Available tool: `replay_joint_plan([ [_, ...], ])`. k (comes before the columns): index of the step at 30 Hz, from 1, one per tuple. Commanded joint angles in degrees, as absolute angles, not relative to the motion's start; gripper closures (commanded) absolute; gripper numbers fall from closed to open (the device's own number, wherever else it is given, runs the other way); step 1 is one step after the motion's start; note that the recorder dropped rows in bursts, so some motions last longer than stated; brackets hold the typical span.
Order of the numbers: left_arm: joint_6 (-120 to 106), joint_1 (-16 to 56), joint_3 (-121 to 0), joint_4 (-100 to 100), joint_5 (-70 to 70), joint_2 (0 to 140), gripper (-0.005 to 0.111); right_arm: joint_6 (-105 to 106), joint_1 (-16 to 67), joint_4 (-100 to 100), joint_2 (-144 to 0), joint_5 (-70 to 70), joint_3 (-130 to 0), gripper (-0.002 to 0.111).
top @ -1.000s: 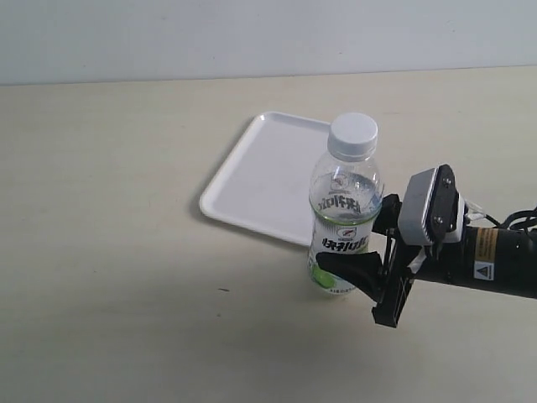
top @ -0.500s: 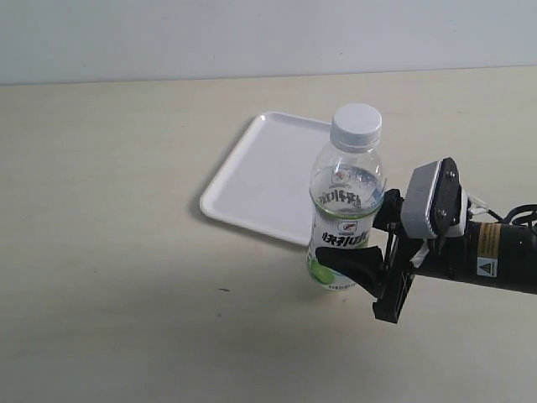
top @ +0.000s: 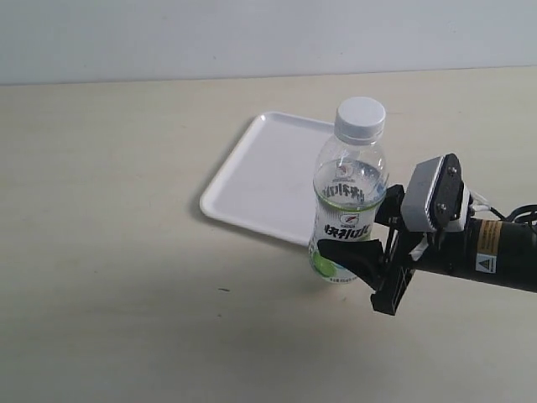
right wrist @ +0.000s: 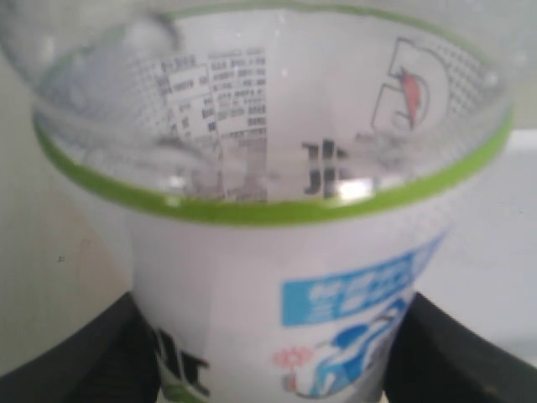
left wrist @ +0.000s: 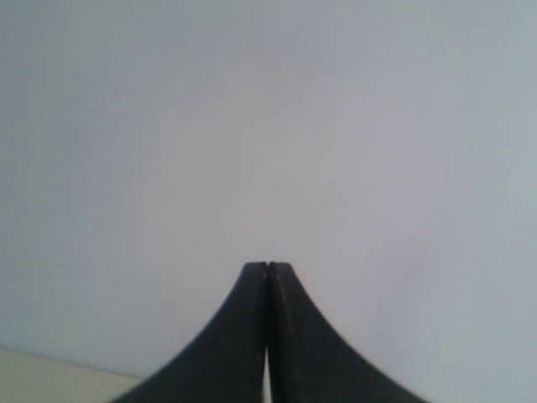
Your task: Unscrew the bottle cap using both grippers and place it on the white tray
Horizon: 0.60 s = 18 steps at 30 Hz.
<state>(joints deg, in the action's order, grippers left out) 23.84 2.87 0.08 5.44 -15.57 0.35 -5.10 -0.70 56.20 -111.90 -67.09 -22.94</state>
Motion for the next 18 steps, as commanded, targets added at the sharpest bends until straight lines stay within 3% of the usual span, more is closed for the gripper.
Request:
replay_joint_plan([
  [1, 31.29, 2.78, 0.0, 6.04, -14.44, 0.0, 0.107, -5.22, -0.62, 56.27, -111.12, -69.96, -23.25, 0.108],
  [6, 37.73, 2.78, 0.0, 7.75, -22.55, 2.88, 0.107, -5.22, -0.62, 56.49, -111.12, -69.96, -23.25, 0.108],
  [10, 40.32, 2.78, -7.16, 15.87, -26.2, 16.73, 0.107, -5.6, -0.62, 57.29, -111.12, -69.96, -23.25, 0.108],
  [18, 71.74, 2.78, -34.86, 66.81, -20.46, 48.58, 0.107, -5.6, -0.62, 57.4, -111.12, -69.96, -23.25, 0.108],
])
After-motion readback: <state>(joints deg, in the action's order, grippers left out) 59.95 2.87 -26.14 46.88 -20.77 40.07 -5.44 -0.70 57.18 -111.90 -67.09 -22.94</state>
